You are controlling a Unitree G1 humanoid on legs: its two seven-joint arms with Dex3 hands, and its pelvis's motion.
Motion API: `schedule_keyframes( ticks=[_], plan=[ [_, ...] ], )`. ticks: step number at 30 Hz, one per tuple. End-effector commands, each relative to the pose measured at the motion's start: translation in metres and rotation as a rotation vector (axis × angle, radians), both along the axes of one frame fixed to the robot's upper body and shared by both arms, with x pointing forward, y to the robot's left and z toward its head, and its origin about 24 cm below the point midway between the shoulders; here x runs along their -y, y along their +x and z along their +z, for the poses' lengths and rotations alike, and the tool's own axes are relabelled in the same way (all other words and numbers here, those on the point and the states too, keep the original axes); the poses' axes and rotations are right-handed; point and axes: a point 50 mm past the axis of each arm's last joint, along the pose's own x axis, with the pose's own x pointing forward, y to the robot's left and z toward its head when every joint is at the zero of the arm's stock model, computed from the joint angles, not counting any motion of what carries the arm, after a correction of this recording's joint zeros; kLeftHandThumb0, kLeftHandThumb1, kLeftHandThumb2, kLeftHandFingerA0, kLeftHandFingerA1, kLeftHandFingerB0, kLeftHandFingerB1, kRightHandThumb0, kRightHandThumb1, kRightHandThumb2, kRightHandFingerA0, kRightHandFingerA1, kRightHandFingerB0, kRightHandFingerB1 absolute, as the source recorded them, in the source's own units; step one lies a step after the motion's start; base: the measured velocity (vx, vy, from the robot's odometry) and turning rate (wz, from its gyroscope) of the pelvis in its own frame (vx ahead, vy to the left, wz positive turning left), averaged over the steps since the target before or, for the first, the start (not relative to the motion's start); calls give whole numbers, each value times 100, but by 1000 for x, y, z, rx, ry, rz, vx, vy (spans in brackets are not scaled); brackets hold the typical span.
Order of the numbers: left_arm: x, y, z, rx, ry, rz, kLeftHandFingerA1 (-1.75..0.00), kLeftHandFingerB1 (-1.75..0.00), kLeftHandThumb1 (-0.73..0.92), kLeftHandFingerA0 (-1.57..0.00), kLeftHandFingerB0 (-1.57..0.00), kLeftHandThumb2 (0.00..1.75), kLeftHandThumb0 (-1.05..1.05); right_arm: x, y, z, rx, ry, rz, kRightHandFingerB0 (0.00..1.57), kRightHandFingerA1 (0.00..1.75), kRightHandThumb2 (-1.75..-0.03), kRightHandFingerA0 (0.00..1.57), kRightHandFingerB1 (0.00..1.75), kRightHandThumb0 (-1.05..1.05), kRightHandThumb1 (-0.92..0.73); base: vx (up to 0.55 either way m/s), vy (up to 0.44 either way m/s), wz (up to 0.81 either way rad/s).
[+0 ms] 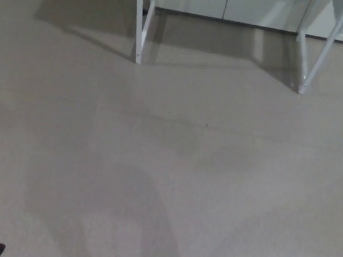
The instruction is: The robot walk towards a table in front and click the button on the base of the boilling pot using its left middle finger
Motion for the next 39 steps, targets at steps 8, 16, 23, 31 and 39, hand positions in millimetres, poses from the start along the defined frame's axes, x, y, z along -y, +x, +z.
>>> schedule_keyframes(
  ticks=[8,16,23,31,39],
  plan=[
    [0,3,4,21,-7,-4,-42,-35,63,-50,-38,59,-17,6,-1,2,-2,-16,-8,75,58,-51,104,53,-28,-35,154,-51,1],
    [0,3,5,15,24,-33,-42,-35,63,-52,-37,59,-19,7,0,2,-5,-12,-10,75,58,-51,105,53,-29,-35,101,23,-4],
    [0,2,2,10,15,-31,-42,-34,63,-52,-37,59,-19,7,-1,2,-6,-11,-5,74,57,-51,103,53,-29,-35,178,149,3],
    [0,2,2,7,20,-26,-42,-34,62,-53,-38,58,-18,7,-1,1,-14,-10,-11,75,57,-51,103,53,-29,-36,170,-128,13],
    [-1,3,3,11,14,-36,-42,-34,63,-52,-37,59,-19,6,-1,2,-14,-13,-2,74,57,-51,103,52,-28,-36,194,-226,-7]
  ],
)
